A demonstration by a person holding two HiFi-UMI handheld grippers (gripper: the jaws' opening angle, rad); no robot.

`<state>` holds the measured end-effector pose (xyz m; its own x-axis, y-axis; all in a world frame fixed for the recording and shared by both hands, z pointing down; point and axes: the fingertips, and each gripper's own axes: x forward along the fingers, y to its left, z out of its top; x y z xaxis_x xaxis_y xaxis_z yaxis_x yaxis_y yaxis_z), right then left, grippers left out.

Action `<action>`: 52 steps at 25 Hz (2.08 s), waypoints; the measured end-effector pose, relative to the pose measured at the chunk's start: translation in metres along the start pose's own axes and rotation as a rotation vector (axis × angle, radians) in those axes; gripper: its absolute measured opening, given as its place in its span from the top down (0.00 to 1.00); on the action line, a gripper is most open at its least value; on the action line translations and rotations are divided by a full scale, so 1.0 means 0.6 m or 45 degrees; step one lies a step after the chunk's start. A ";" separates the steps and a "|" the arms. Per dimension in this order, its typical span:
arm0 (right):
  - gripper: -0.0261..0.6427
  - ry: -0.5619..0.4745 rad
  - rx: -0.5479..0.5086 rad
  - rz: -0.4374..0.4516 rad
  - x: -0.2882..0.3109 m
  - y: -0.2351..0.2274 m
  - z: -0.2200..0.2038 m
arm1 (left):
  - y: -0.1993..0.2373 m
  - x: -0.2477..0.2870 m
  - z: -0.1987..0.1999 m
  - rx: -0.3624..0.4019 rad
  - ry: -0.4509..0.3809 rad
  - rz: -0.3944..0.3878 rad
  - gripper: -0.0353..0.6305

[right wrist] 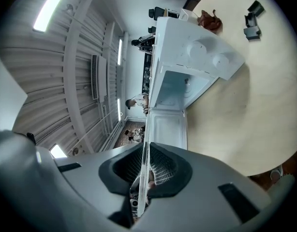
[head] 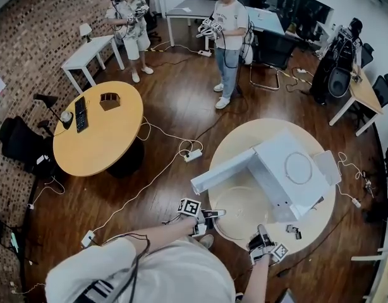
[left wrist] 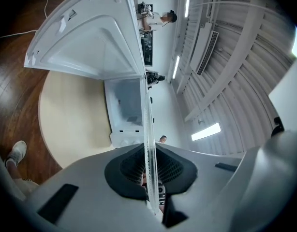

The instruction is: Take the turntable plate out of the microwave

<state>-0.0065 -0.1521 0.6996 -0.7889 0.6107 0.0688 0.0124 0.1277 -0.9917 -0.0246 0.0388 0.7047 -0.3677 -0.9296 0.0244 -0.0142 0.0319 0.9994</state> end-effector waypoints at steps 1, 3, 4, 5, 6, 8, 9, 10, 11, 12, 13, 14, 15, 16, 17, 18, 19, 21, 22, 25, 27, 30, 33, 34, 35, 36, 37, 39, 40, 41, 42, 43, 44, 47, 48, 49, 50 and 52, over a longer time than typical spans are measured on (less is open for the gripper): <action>0.91 0.002 0.000 -0.008 0.001 -0.005 0.000 | 0.008 0.000 0.001 -0.002 -0.002 0.014 0.90; 0.91 0.010 0.004 -0.033 0.002 -0.017 0.001 | 0.022 0.000 0.001 -0.014 -0.007 0.044 0.90; 0.91 0.015 0.006 -0.046 0.002 -0.023 0.001 | 0.031 0.002 0.000 -0.022 -0.010 0.058 0.90; 0.91 0.020 0.004 -0.055 0.002 -0.027 0.002 | 0.039 0.003 -0.001 -0.032 -0.013 0.070 0.90; 0.91 0.022 -0.003 -0.061 0.003 -0.030 0.004 | 0.047 0.005 -0.001 -0.040 -0.017 0.078 0.90; 0.91 0.018 -0.014 -0.073 0.004 -0.040 0.008 | 0.058 0.010 0.000 -0.051 -0.028 0.088 0.90; 0.91 0.010 -0.011 -0.081 0.003 -0.045 0.009 | 0.063 0.013 0.000 -0.054 -0.034 0.094 0.90; 0.91 0.002 -0.006 -0.089 0.001 -0.052 0.011 | 0.067 0.016 0.000 -0.056 -0.037 0.101 0.90; 0.91 -0.005 0.000 -0.094 -0.003 -0.057 0.011 | 0.072 0.018 -0.002 -0.058 -0.036 0.108 0.90; 0.91 -0.011 0.006 -0.096 -0.007 -0.062 0.011 | 0.076 0.020 -0.005 -0.059 -0.030 0.115 0.90; 0.91 -0.018 0.015 -0.098 -0.011 -0.066 0.009 | 0.081 0.022 -0.009 -0.058 -0.019 0.122 0.90; 0.91 -0.024 0.025 -0.101 -0.014 -0.070 0.007 | 0.087 0.023 -0.011 -0.054 -0.006 0.131 0.90; 0.91 -0.027 0.030 -0.107 -0.013 -0.077 0.007 | 0.093 0.023 -0.009 -0.049 0.005 0.139 0.90; 0.91 -0.025 0.025 -0.115 -0.008 -0.087 0.012 | 0.099 0.024 -0.002 -0.043 0.010 0.147 0.90; 0.91 -0.020 0.013 -0.126 0.000 -0.098 0.019 | 0.103 0.025 0.008 -0.037 0.011 0.151 0.90; 0.91 -0.014 0.005 -0.137 0.007 -0.106 0.025 | 0.103 0.027 0.018 -0.035 0.009 0.150 0.90; 0.91 -0.014 0.011 -0.148 0.008 -0.110 0.027 | 0.099 0.029 0.021 -0.043 0.009 0.142 0.90; 0.91 -0.025 0.044 -0.170 -0.005 -0.105 0.019 | 0.092 0.033 0.009 -0.061 0.018 0.138 0.89; 0.91 -0.029 0.054 -0.172 -0.009 -0.101 0.017 | 0.092 0.034 0.006 -0.056 0.021 0.151 0.89; 0.91 -0.026 0.066 -0.162 -0.006 -0.097 0.018 | 0.095 0.037 0.005 -0.041 0.026 0.175 0.89; 0.91 -0.023 0.072 -0.171 -0.007 -0.102 0.016 | 0.099 0.038 0.002 -0.045 0.037 0.186 0.89; 0.91 -0.027 0.084 -0.209 -0.016 -0.117 0.015 | 0.110 0.040 -0.002 -0.057 0.051 0.201 0.89; 0.91 -0.037 0.058 -0.263 -0.032 -0.159 0.026 | 0.127 0.054 -0.009 -0.126 0.057 0.186 0.89; 0.91 -0.035 0.038 -0.269 -0.027 -0.171 0.034 | 0.131 0.059 -0.003 -0.143 0.057 0.170 0.89; 0.91 -0.028 0.025 -0.265 -0.017 -0.176 0.039 | 0.133 0.063 0.008 -0.135 0.058 0.157 0.89; 0.91 -0.019 0.030 -0.259 -0.004 -0.172 0.039 | 0.132 0.063 0.018 -0.112 0.061 0.155 0.89; 0.91 -0.010 0.056 -0.257 0.007 -0.163 0.036 | 0.132 0.061 0.026 -0.091 0.062 0.169 0.89; 0.91 -0.001 0.122 -0.252 0.018 -0.145 0.030 | 0.137 0.059 0.029 -0.068 0.062 0.209 0.89; 0.91 0.000 0.137 -0.247 0.019 -0.141 0.031 | 0.139 0.061 0.029 -0.062 0.063 0.219 0.89; 0.91 -0.001 0.141 -0.242 0.019 -0.139 0.032 | 0.141 0.063 0.028 -0.061 0.063 0.222 0.89; 0.91 -0.004 0.142 -0.236 0.018 -0.138 0.032 | 0.143 0.064 0.027 -0.062 0.063 0.223 0.89; 0.91 -0.007 0.145 -0.233 0.018 -0.138 0.032 | 0.144 0.064 0.026 -0.063 0.064 0.226 0.89; 0.91 -0.009 0.147 -0.234 0.017 -0.140 0.031 | 0.147 0.064 0.025 -0.062 0.065 0.230 0.89; 0.91 -0.010 0.147 -0.248 0.016 -0.151 0.029 | 0.157 0.063 0.025 -0.062 0.066 0.249 0.88; 0.91 -0.010 0.149 -0.252 0.016 -0.154 0.028 | 0.158 0.062 0.026 -0.065 0.064 0.251 0.88; 0.91 -0.010 0.154 -0.255 0.018 -0.154 0.028 | 0.157 0.062 0.027 -0.064 0.061 0.250 0.88; 0.91 -0.011 0.158 -0.254 0.020 -0.152 0.027 | 0.154 0.061 0.029 -0.058 0.058 0.248 0.88; 0.91 -0.010 0.151 -0.212 0.030 -0.142 0.030 | 0.143 0.060 0.038 -0.028 0.051 0.220 0.89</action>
<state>-0.0330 -0.1660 0.7833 -0.7786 0.5828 0.2326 -0.1909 0.1331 -0.9725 -0.0604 0.0162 0.7907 -0.3252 -0.9250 0.1965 0.0667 0.1848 0.9805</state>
